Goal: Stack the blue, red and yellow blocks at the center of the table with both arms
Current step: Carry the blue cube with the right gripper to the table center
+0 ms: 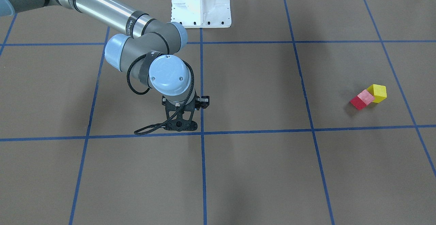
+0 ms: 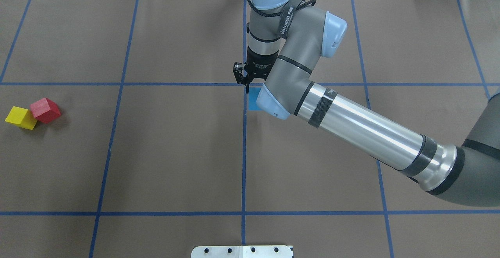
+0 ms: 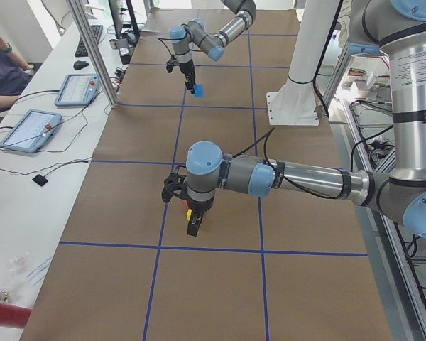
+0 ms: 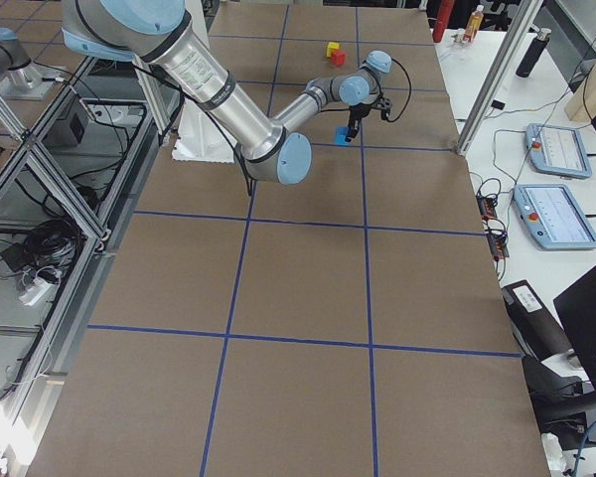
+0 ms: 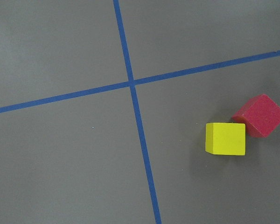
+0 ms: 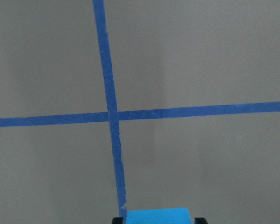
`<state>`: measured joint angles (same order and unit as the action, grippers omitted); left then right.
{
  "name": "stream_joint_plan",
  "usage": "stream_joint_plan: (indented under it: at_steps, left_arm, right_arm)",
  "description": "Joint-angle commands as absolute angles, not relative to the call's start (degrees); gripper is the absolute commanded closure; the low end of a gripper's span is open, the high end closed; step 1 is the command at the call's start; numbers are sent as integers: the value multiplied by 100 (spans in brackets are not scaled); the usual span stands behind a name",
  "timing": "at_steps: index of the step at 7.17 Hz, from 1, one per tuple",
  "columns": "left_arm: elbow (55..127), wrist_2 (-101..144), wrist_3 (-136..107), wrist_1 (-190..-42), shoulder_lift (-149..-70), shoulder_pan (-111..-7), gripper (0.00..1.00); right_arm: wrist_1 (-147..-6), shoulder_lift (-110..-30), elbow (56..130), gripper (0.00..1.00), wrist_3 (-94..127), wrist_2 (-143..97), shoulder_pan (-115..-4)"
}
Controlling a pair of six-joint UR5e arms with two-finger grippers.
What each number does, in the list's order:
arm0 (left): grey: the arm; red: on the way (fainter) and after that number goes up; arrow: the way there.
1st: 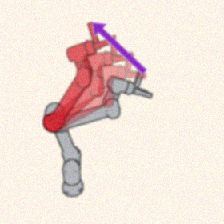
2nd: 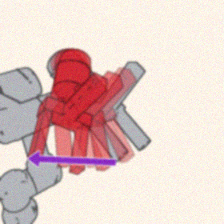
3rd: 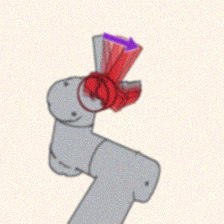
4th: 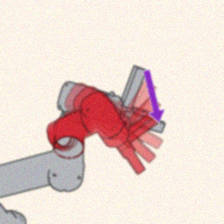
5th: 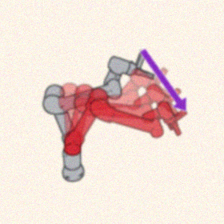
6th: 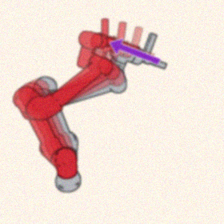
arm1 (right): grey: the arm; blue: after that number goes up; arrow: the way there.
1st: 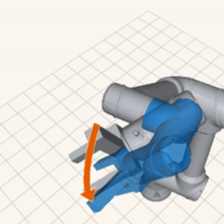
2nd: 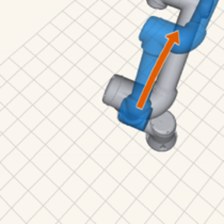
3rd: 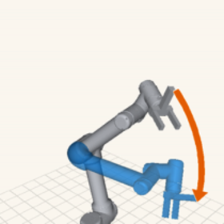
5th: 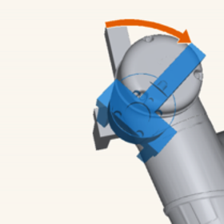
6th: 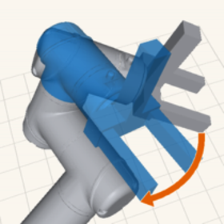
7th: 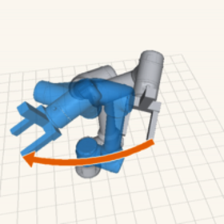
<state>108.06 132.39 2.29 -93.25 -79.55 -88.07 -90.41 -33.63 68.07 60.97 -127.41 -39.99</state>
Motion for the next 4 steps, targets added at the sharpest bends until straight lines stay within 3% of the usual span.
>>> stream_joint_plan:
  at_steps: [1, 4]
  left_arm:
    - [10784, 13236, 229, -9325, -7963, -8807, 0]
    - [10758, 13236, 229, -9325, -7963, -8807, 0]
  right_arm:
    - [-8991, -3138, 6531, 100, 6117, -12604, -3815]
    - [-8781, -3111, 6337, 100, 6126, -12393, -3630]
